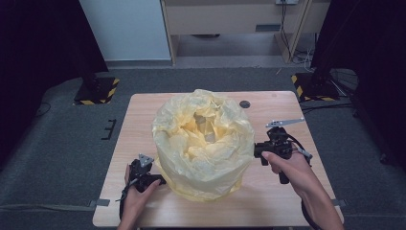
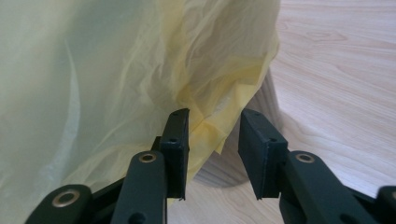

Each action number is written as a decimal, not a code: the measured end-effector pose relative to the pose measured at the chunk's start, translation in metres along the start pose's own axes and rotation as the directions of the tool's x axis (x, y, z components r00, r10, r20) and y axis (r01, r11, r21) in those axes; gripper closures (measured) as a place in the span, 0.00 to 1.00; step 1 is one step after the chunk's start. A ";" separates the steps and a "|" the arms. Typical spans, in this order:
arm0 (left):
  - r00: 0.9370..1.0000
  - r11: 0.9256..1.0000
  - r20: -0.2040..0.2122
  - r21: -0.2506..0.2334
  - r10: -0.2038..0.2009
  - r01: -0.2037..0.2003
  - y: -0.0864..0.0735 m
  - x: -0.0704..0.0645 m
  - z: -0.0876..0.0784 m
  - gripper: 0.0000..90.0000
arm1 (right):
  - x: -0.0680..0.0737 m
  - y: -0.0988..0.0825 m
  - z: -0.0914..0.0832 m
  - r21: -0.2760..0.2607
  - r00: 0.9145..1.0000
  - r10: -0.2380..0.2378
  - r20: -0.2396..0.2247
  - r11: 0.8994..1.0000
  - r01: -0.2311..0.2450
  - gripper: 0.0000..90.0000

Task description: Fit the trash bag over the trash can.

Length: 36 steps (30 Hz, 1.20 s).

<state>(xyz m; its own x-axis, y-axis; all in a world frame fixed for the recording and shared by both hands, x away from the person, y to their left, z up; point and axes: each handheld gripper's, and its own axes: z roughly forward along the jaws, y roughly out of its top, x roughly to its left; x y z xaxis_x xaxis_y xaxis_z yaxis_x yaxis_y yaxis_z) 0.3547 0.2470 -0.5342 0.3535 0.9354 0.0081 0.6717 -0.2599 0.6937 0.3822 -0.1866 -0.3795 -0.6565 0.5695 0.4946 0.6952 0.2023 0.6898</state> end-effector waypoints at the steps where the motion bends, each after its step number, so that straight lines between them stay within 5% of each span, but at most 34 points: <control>1: 1.000 1.000 0.005 0.001 -0.001 0.001 0.000 0.001 -0.001 0.04 | 0.000 0.000 0.001 0.001 1.000 0.005 -0.004 1.000 -0.005 0.73; 5: 1.000 1.000 0.013 0.006 -0.023 0.023 0.002 0.005 -0.008 0.14 | 0.001 0.001 0.004 -0.004 1.000 0.000 -0.009 1.000 0.000 0.85; 9: 0.998 0.997 0.025 -0.041 -0.057 0.058 0.010 0.008 -0.026 0.17 | 0.004 0.002 0.006 0.006 1.000 -0.020 -0.002 1.000 0.020 1.00; 15: 0.983 0.978 0.073 -0.105 -0.171 0.178 0.029 0.013 -0.059 0.23 | 0.013 0.003 0.008 0.027 0.996 -0.061 0.063 0.998 0.060 1.00; 23: 0.975 0.965 0.127 -0.166 -0.184 0.204 0.049 0.013 -0.088 0.27 | 0.020 0.004 0.015 0.062 0.989 -0.089 0.121 0.995 0.082 1.00; 27: 0.976 0.962 0.135 -0.192 -0.171 0.195 0.059 0.009 -0.101 0.30 | 0.022 0.004 0.017 0.072 0.985 -0.101 0.137 0.993 0.091 1.00; 31: 0.966 0.951 0.171 -0.211 -0.192 0.227 0.065 0.010 -0.109 0.31 | 0.023 0.004 0.018 0.083 0.982 -0.110 0.154 0.992 0.098 1.00; 36: 0.965 0.941 0.134 -0.228 -0.224 0.250 0.066 0.019 -0.112 0.34 | 0.024 0.004 0.020 0.095 0.979 -0.117 0.164 0.990 0.103 1.00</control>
<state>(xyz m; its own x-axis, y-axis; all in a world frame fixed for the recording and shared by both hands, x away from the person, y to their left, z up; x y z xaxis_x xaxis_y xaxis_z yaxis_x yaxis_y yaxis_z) 0.3331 0.2744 -0.4075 0.2777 0.9291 -0.2442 0.5722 0.0442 0.8189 0.3755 -0.1561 -0.3757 -0.6766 0.6647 0.3170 0.6486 0.3341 0.6839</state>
